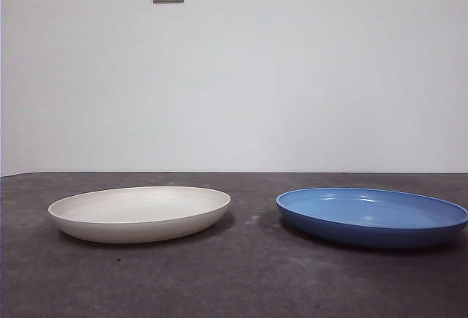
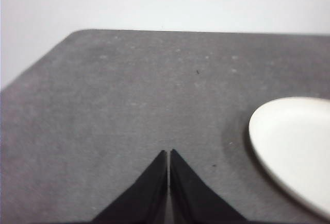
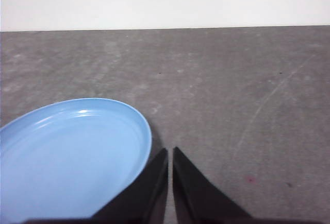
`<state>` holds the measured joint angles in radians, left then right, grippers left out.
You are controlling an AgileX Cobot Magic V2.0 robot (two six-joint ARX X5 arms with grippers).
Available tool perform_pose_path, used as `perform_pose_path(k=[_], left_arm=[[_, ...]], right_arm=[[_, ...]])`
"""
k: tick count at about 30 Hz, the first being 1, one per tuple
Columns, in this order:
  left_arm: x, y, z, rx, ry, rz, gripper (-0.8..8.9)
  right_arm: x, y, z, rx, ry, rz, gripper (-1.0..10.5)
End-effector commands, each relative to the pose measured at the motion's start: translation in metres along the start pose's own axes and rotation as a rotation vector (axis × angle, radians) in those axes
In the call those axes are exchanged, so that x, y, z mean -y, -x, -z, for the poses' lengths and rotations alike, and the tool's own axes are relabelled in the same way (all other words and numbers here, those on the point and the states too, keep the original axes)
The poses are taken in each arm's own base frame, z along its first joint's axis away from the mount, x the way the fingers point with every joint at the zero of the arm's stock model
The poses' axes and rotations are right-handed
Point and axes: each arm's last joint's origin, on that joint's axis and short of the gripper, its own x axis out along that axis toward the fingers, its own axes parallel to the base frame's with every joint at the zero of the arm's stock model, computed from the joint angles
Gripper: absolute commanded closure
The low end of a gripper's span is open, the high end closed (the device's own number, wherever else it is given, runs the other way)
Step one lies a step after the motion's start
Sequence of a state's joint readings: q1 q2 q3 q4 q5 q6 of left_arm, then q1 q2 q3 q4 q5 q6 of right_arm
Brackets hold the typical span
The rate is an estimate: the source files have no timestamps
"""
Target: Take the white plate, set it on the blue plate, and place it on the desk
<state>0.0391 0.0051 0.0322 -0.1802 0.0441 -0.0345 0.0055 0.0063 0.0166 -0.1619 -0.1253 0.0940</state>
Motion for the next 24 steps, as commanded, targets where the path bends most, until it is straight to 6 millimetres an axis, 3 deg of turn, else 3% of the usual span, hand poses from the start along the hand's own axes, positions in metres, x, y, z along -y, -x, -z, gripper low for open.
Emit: perform_pose_path(k=[1,15,24], left_arm=[[0.0,-0.002,0.007,-0.024,0.165,-0.005,8.04],[0.0,0.0,0.002,-0.013,0.415,-0.004,8.04],[0.002,0.016,-0.035,0.022,0.429,0.019,8.04]], right_arm=[[0.0,0.0,0.001,0.005,-0.032,-0.009,9.4],[-0.001,0.001,-0.003,0.011,-0.153,-0.01,9.4],[-0.006,0.015,-0.041,0.129,-0.171,-0.029,9.4]])
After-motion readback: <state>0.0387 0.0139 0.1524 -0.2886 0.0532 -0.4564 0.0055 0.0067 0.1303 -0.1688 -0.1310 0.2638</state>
